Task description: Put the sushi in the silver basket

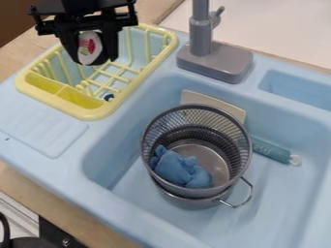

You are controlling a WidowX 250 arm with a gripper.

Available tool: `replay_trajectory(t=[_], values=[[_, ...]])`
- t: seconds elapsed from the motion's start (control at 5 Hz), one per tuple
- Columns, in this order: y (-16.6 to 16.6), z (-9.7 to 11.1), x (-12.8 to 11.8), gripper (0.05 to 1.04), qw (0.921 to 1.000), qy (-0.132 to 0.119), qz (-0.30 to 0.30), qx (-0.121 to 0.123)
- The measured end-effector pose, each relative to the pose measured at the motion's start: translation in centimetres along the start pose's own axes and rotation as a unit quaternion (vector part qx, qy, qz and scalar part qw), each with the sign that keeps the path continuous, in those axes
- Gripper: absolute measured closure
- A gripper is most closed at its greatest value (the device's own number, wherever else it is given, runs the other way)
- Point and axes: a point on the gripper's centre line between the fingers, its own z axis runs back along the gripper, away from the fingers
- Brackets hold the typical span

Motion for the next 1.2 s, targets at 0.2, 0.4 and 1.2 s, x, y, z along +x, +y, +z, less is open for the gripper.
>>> replay_trajectory(t=[0.2,0.4,1.2], values=[[-1.2,0.6,-1.7,0.567,0.9997,0.003,-0.02,-0.016],[-3.2,1.1,-3.9,0.567,0.9976,-0.004,-0.065,-0.023],[-9.3,-1.7,-9.5,0.567,0.9756,0.0,-0.218,-0.027]])
